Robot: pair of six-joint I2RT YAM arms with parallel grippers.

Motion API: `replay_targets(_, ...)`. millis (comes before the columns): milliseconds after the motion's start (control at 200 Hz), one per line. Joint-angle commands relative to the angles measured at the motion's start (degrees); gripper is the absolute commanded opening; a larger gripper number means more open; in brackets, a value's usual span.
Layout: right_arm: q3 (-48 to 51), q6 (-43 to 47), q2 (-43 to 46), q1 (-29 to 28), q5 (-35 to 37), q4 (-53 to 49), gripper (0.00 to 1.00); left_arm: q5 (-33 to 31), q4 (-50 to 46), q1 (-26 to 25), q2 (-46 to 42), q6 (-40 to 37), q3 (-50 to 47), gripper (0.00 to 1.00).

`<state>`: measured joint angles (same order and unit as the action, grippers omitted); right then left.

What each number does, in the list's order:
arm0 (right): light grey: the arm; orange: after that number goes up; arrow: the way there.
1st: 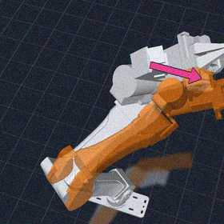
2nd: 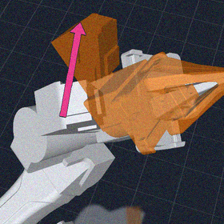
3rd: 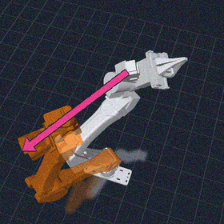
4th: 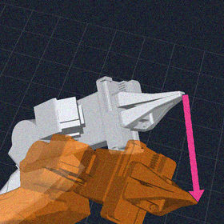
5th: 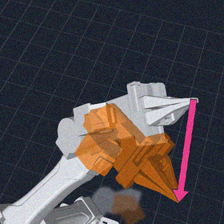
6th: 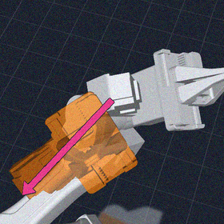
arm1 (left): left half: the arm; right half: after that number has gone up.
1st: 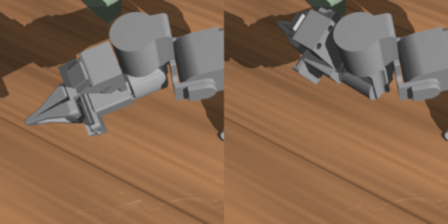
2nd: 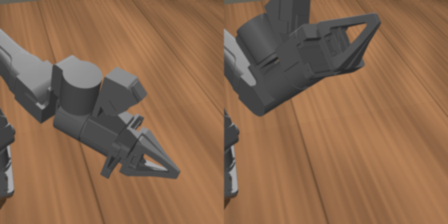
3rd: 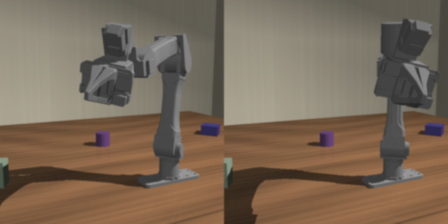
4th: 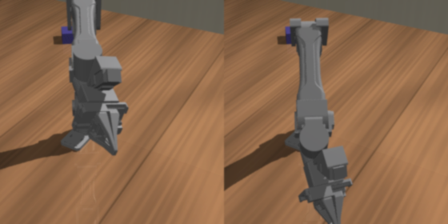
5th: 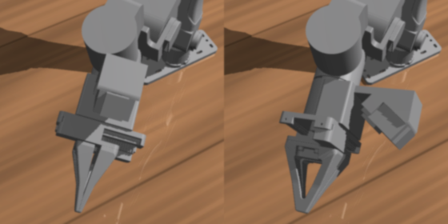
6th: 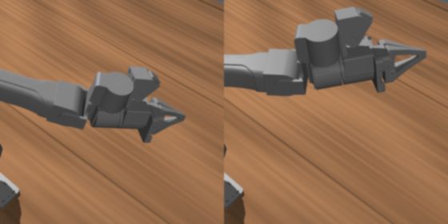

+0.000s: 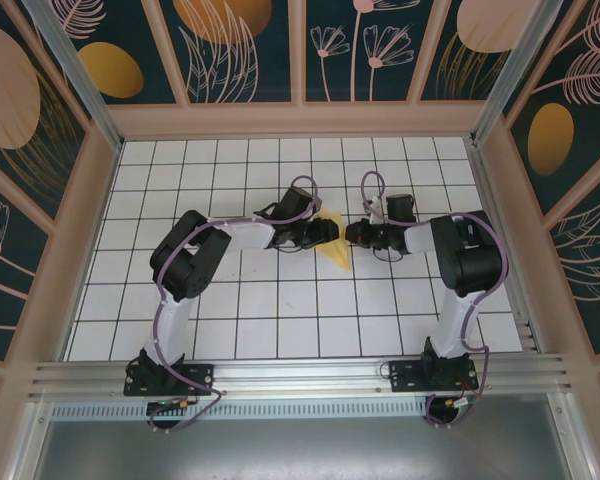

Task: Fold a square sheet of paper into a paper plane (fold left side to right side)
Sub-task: Fourth fold the wing at the center of the table.

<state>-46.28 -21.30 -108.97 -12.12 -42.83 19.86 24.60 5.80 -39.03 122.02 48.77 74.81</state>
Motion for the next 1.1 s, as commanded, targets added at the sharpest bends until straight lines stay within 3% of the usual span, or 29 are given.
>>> replay_targets(0,-1.3,1.7,-1.3,-0.9,1.0,-1.6,0.01,-3.2,-4.4,-0.2,3.6,-0.3,-0.6,0.51)
replay_targets(380,-2.4,3.0,-2.2,-1.9,4.9,-7.7,0.01,-3.4,-4.8,-0.2,2.1,-0.9,-0.7,0.51)
replay_targets(836,-4.0,3.8,-4.1,-3.2,8.3,-13.3,0.02,-4.5,-8.3,1.0,-7.4,-4.1,0.4,0.54)
replay_targets(1096,-4.6,4.1,-4.5,-3.8,8.6,-13.8,0.02,0.2,-7.7,1.2,-1.2,-3.8,7.1,0.43)
